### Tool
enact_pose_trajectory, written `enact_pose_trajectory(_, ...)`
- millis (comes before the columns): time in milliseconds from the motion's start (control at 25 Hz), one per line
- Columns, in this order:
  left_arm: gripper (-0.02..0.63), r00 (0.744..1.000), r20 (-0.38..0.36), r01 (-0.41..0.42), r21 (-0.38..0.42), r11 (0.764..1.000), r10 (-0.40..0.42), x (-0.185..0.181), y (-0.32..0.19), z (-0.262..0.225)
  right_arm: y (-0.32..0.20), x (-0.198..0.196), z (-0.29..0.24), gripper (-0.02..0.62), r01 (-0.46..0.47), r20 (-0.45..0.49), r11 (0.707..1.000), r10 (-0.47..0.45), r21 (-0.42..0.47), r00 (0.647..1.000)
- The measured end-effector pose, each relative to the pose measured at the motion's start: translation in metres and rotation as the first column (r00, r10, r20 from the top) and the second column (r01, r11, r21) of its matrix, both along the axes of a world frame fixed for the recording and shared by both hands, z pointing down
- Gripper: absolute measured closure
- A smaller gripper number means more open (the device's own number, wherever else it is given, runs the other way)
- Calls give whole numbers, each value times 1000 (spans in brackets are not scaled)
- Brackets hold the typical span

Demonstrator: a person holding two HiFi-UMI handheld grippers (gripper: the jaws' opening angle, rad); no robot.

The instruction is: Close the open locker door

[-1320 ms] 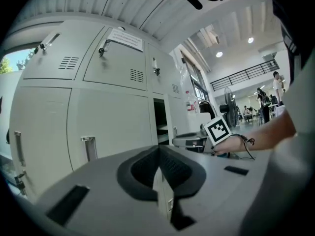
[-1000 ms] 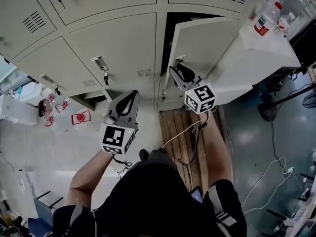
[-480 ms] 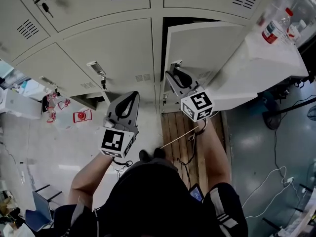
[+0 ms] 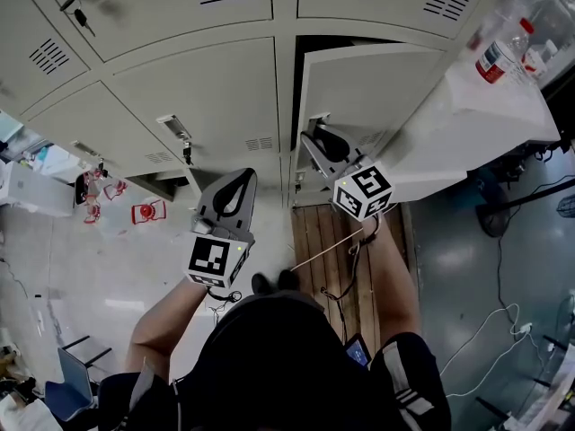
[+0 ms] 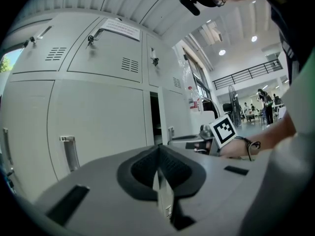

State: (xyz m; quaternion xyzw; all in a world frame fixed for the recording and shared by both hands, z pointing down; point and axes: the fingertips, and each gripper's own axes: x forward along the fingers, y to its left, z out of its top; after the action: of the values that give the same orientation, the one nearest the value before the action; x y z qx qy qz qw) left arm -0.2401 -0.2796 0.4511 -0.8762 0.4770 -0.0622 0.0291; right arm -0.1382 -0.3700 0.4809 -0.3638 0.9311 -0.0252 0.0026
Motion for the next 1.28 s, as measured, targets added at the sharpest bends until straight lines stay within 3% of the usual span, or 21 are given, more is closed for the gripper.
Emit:
enact_pose_trajectory(360, 601, 1000, -1, 3, 3, 1000, -3, -7, -5, -2, -2, -2, -2, 514, -143, -145, 988, 150, 58, 978)
enact_pose_trajectory(760, 601, 1000, -3, 10, -4, 1000, -10, -15, -9, 2, -12, -3, -2, 503, -246, -141, 966, 254, 75, 957)
enact_pose_trajectory(1000, 601, 1000, -4, 11, -10, 1000, -11, -20, -12, 5, -19, -4, -2, 506, -249, -96, 967, 253, 60, 963)
enact_pose_trajectory(1280, 601, 1000, -14, 12, -5, 1000, -12, -25, -19, 4, -28, -7, -2, 503, -371, -115, 924, 380, 97, 918)
